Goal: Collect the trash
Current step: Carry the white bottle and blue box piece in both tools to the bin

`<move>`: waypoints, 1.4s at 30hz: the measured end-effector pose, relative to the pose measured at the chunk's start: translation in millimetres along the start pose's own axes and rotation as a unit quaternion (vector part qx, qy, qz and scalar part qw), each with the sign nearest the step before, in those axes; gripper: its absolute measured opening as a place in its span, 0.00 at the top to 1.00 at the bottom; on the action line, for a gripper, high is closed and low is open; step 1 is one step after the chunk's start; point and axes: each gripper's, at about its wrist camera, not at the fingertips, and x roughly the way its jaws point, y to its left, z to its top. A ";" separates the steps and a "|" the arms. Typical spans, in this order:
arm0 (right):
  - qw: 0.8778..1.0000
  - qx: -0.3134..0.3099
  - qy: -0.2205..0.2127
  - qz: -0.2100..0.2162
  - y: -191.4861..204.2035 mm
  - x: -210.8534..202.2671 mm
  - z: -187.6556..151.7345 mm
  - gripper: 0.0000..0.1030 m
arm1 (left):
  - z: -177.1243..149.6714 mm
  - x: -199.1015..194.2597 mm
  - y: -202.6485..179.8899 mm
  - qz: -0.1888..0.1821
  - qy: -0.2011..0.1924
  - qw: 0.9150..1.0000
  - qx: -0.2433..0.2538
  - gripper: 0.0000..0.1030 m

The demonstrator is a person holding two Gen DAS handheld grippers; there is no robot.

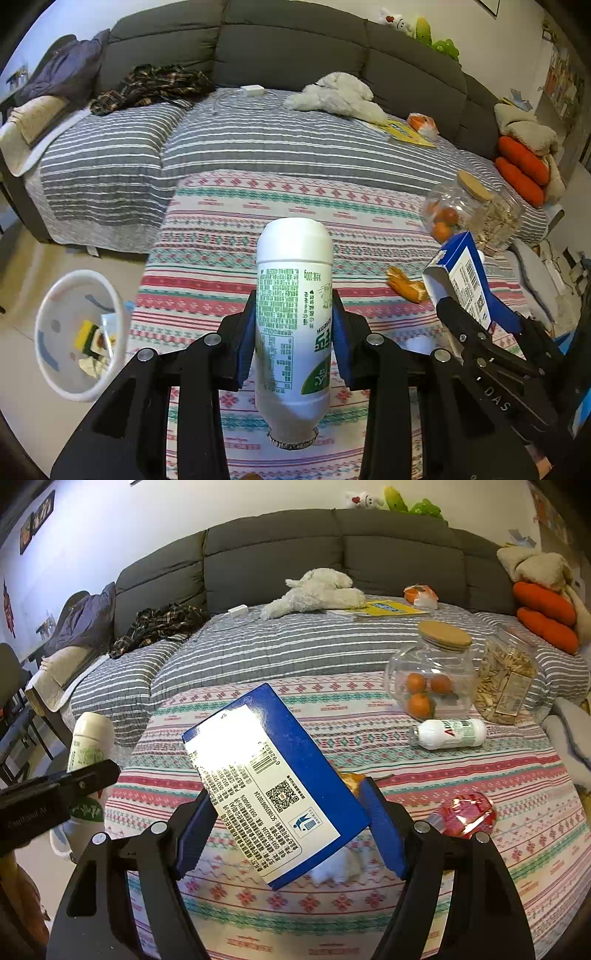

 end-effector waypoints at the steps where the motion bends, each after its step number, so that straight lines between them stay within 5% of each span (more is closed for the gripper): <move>1: 1.000 0.000 -0.002 -0.001 3.4 0.0 0.1 0.28 | -0.3 -0.6 2.7 0.002 -0.001 1.000 -0.002 0.67; 24: 0.998 -0.042 -0.020 0.031 91.2 0.3 -2.8 0.28 | -5.6 -37.1 100.0 0.056 -0.023 0.997 -0.040 0.67; 42: 0.994 -0.051 -0.002 0.093 191.2 16.0 -7.8 0.28 | -1.1 -62.4 199.8 0.097 -0.032 0.986 -0.135 0.67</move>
